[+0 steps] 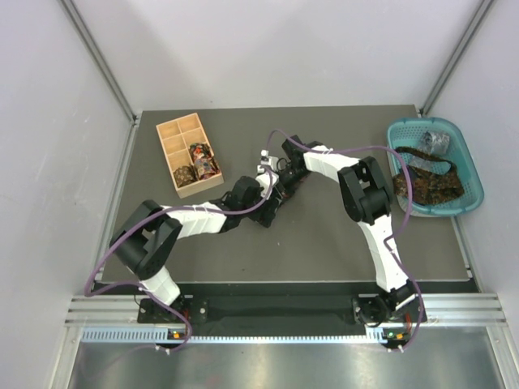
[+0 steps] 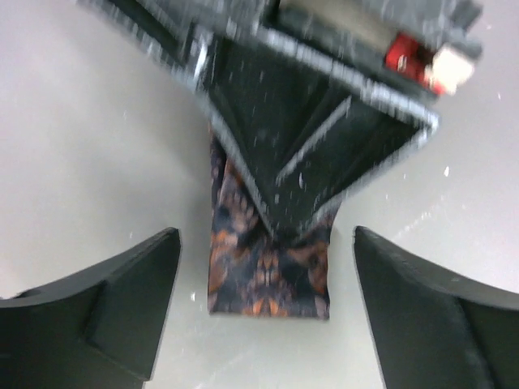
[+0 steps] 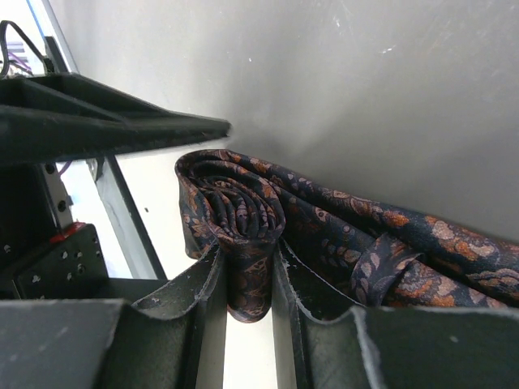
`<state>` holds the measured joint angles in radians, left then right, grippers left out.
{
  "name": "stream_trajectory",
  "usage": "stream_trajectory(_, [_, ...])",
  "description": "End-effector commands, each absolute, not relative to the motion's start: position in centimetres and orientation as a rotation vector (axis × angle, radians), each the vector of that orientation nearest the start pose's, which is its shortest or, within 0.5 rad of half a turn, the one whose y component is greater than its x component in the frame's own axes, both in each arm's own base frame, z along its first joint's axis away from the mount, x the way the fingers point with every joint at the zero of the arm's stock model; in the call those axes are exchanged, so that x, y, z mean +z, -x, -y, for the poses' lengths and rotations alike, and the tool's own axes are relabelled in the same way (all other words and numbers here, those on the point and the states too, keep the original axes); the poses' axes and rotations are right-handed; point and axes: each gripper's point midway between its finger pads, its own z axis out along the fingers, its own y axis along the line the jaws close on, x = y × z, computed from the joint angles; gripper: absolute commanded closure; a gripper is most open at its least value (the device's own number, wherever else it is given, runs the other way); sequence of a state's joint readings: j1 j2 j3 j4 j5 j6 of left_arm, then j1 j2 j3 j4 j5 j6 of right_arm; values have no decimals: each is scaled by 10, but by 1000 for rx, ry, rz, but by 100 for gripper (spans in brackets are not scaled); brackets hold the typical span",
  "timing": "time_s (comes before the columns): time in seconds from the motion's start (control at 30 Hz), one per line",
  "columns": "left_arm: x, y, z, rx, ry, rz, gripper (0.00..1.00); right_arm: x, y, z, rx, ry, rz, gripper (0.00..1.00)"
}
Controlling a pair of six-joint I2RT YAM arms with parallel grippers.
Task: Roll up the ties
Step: Roll the tie
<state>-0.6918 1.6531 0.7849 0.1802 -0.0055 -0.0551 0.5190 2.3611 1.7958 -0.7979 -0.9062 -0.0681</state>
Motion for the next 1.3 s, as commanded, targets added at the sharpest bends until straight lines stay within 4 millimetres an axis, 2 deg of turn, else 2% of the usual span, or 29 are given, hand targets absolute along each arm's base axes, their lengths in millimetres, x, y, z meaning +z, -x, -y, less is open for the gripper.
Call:
stream_trajectory(0.0, [52,-333,284,-420,-766,-2103,12,11,-317,-344,1330,1017,-2671,91])
stream_trajectory(0.03, [44,-332,281,-397,-799,-2122,13,10,-317,-343,1326,1015,-2675,91])
stream_trajectory(0.1, [45,-333,284,-400,-807,-2120,14,8,-318,-342,1314,1012,-2680,92])
stream_trajectory(0.23, [39,-330,281,-395,-821,-2137,26,8,-318,-341,1305,1012,-2685,92])
stream_trajectory(0.33, [35,-327,280,-385,-829,-2159,30,8,-318,-340,1303,1008,-2690,92])
stream_trajectory(0.4, [31,-323,280,-383,-842,-2172,40,8,-319,-339,1296,1006,-2690,92])
stream_trajectory(0.53, [25,-312,281,-369,-878,-2197,41,10,-319,-338,1297,1004,-2688,91])
stream_trajectory(0.63, [18,-302,284,-367,-911,-2213,34,11,-320,-338,1299,1002,-2681,89])
stream_trajectory(0.77, [15,-301,287,-376,-925,-2221,27,10,-318,-337,1304,1000,-2682,89])
stream_trajectory(0.87, [13,-302,291,-393,-940,-2226,27,8,-317,-336,1295,997,-2690,89])
stream_trajectory(0.97, [6,-302,290,-374,-946,-2260,36,6,-315,-335,1289,990,-2695,89])
stream_trajectory(1.1, [6,-305,285,-342,-924,-2271,46,1,-313,-332,1270,987,-2716,89])
stream_trajectory(1.2, [4,-303,283,-337,-926,-2286,49,2,-312,-331,1264,985,-2717,87])
stream_trajectory(1.27, [5,-304,285,-342,-918,-2289,50,3,-313,-331,1266,978,-2710,81])
